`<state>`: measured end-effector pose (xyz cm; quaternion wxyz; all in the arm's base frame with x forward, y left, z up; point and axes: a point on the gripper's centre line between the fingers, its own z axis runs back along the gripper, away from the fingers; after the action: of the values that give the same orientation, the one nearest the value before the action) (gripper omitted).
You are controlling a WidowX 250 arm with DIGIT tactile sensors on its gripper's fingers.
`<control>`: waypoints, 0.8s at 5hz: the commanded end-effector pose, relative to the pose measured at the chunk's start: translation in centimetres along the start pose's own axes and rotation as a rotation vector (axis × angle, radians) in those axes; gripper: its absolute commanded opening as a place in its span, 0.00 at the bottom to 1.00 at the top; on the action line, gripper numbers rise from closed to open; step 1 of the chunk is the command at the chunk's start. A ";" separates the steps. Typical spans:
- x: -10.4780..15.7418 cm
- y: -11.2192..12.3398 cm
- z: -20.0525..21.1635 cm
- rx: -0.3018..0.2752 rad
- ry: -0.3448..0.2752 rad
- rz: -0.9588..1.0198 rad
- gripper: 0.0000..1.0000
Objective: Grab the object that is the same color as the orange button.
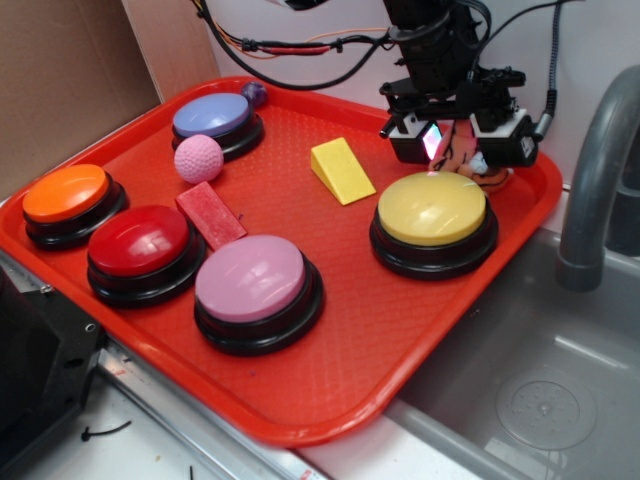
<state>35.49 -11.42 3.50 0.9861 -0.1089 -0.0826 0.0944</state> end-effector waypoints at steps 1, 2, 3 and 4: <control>0.7 -0.9 -0.5 0.048 -0.028 -0.037 1.00; 0.3 -1.3 -0.9 0.077 -0.028 -0.046 0.10; 0.4 -1.1 -0.3 0.118 -0.055 -0.029 0.00; 0.5 -0.5 0.1 0.139 -0.058 -0.008 0.00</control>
<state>35.27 -12.27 2.33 0.9916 -0.0313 -0.0885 0.0889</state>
